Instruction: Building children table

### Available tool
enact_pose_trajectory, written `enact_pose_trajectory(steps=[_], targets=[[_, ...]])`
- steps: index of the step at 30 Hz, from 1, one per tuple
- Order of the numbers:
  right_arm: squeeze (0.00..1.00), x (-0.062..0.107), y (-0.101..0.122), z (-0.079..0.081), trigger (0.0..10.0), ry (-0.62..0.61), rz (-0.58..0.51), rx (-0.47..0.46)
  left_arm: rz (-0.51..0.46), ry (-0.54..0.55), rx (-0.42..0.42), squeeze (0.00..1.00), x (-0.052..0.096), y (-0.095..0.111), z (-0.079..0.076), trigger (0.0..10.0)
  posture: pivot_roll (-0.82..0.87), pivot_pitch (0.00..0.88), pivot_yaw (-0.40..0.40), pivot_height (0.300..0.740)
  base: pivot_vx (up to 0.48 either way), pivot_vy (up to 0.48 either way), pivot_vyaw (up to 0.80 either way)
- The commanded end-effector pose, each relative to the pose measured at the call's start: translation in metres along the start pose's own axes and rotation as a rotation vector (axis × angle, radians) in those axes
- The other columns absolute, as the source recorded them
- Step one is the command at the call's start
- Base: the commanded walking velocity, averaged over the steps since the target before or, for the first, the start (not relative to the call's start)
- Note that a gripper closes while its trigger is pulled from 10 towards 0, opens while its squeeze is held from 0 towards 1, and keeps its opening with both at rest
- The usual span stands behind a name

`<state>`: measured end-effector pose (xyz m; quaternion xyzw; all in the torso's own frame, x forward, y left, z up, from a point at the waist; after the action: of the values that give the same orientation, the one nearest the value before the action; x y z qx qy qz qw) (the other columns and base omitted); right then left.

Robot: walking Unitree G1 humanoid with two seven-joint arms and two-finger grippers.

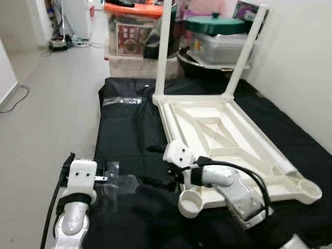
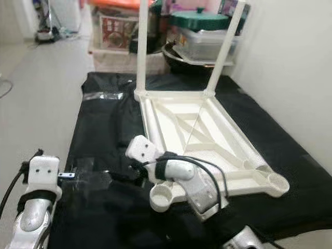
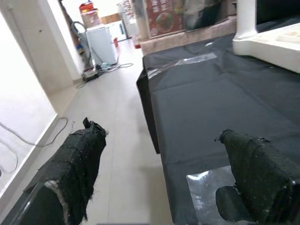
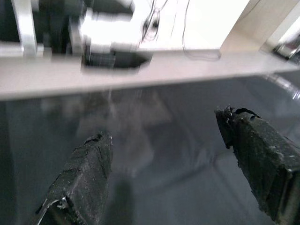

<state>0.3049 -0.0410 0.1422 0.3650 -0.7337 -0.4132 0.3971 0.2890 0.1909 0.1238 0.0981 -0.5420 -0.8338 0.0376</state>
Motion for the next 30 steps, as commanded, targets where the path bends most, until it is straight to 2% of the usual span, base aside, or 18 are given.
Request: enact_pose_trajectory(steps=[1, 2, 4, 5, 6, 11, 13, 16, 20, 23, 30], targets=[[0.00, 0.002, -0.003, 0.001, 10.0, 0.029, 0.022, 0.033, -0.002, -0.012, 0.003, 0.00, -0.001, 0.000, -0.005, 10.0, 0.10, 0.000, -0.069, 0.740, 0.000, 0.000, 0.00], [0.00, 0.011, -0.012, -0.003, 10.0, 0.055, 0.085, 0.083, -0.001, -0.016, 0.004, 0.00, -0.003, 0.000, -0.007, 10.0, 0.09, 0.000, -0.067, 0.740, 0.000, 0.000, 0.00], [0.00, 0.011, -0.012, -0.003, 10.0, 0.055, 0.085, 0.083, -0.001, -0.016, 0.004, 0.00, -0.003, 0.000, -0.007, 10.0, 0.09, 0.000, -0.067, 0.740, 0.000, 0.000, 0.00], [0.00, 0.025, -0.022, -0.012, 10.0, 0.082, 0.150, 0.119, -0.002, -0.026, 0.005, 0.00, -0.004, 0.000, -0.012, 10.0, 0.07, 0.000, -0.068, 0.740, 0.000, 0.000, 0.00], [0.00, 0.029, -0.025, -0.014, 10.0, 0.087, 0.167, 0.128, -0.003, -0.028, 0.004, 0.00, -0.004, 0.000, -0.013, 10.0, 0.07, 0.000, -0.068, 0.740, 0.000, 0.000, 0.00], [0.00, 0.034, -0.026, -0.020, 10.0, 0.085, 0.188, 0.141, -0.003, -0.030, 0.005, 0.00, -0.004, 0.000, -0.014, 10.0, 0.07, 0.000, -0.071, 0.740, 0.000, 0.000, 0.00], [0.00, 0.043, -0.028, -0.025, 10.0, 0.114, 0.222, 0.154, 0.002, -0.031, -0.012, 0.00, -0.004, -0.001, -0.016, 10.0, 0.07, 0.000, -0.083, 0.740, 0.000, 0.000, 0.00], [0.00, 0.044, -0.029, -0.026, 10.0, 0.116, 0.230, 0.161, 0.005, -0.034, -0.028, 0.00, -0.004, -0.002, -0.017, 10.0, 0.07, 0.000, -0.083, 0.740, 0.000, 0.000, 0.00], [0.00, 0.042, -0.027, -0.028, 10.0, 0.109, 0.220, 0.157, -0.011, -0.047, -0.040, 0.00, -0.004, 0.001, -0.021, 10.0, 0.07, 0.000, -0.086, 0.740, 0.000, -0.480, 0.00], [0.00, 0.038, -0.023, -0.025, 10.0, 0.116, 0.193, 0.136, -0.029, -0.030, -0.004, 0.00, -0.003, 0.005, -0.019, 10.0, 0.07, 0.000, -0.085, 0.740, 0.000, 0.000, 0.00], [0.00, 0.035, -0.024, -0.024, 10.0, 0.122, 0.195, 0.153, -0.021, -0.035, -0.012, 0.00, -0.004, 0.002, -0.019, 10.0, 0.07, 0.000, -0.081, 0.740, 0.000, 0.000, 0.00]])
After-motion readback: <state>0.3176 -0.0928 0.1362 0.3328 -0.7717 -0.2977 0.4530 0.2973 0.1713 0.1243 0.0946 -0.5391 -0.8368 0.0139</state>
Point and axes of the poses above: a point about 5 cm out from each wrist's last joint towards the gripper, its own x axis pointing back from the gripper into the wrist, its own y axis along the axis of the wrist's last joint, z = x × y, the point moved 5 cm from there along -x, pointing out of the wrist towards the gripper, and after that the axes turned 10 degrees about -x, right-handed, at the moved point
